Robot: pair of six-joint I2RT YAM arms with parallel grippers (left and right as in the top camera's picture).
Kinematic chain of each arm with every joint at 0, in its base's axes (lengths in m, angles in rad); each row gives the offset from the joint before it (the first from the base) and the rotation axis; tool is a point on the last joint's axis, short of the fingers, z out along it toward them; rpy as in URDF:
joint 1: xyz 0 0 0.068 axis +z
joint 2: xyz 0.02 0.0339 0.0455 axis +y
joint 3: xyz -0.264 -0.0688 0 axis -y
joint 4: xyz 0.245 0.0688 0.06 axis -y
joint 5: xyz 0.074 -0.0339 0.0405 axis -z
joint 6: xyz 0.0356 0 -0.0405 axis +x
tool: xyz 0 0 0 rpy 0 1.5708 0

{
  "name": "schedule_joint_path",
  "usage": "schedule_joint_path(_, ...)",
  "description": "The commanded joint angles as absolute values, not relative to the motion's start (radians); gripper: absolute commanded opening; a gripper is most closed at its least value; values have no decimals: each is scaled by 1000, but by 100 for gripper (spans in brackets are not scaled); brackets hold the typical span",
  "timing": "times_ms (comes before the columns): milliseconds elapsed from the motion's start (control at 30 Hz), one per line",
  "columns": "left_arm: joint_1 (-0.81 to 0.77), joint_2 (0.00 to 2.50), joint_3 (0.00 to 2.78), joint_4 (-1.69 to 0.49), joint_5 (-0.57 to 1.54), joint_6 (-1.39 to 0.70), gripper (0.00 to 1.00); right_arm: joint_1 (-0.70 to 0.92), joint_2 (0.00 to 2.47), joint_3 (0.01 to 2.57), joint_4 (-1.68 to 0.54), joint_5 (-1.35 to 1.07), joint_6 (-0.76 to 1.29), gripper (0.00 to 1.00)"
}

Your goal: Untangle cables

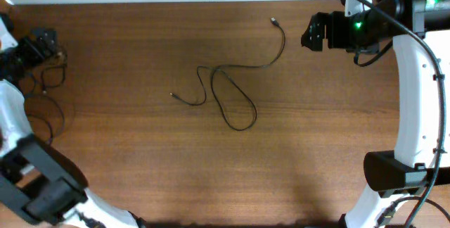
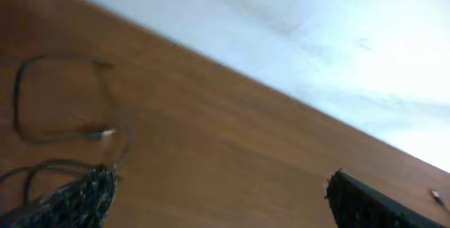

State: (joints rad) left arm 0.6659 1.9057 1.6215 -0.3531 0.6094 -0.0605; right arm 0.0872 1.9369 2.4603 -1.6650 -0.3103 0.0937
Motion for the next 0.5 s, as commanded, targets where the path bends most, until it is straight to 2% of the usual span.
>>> schedule_joint_path(0,488,1693,1636,-535,443,-53,99,91,1939,2457,-1660,-302,85,99)
schedule_joint_path(67,291,1666,1636,-665,336,-68,99,91,1939,2457,-1661,-301,84,99)
schedule_joint_path(233,-109,1800,1629,-765,319,-68,99,91,1939,2457,-1662,-257,82,99)
schedule_joint_path(333,-274,1935,1629,-770,159,-128,99,91,1939,2457,-1669,-257,81,99)
schedule_joint_path(467,-349,2097,1629,-715,152,-146,99,91,1940,2457,-1665,-257,82,99)
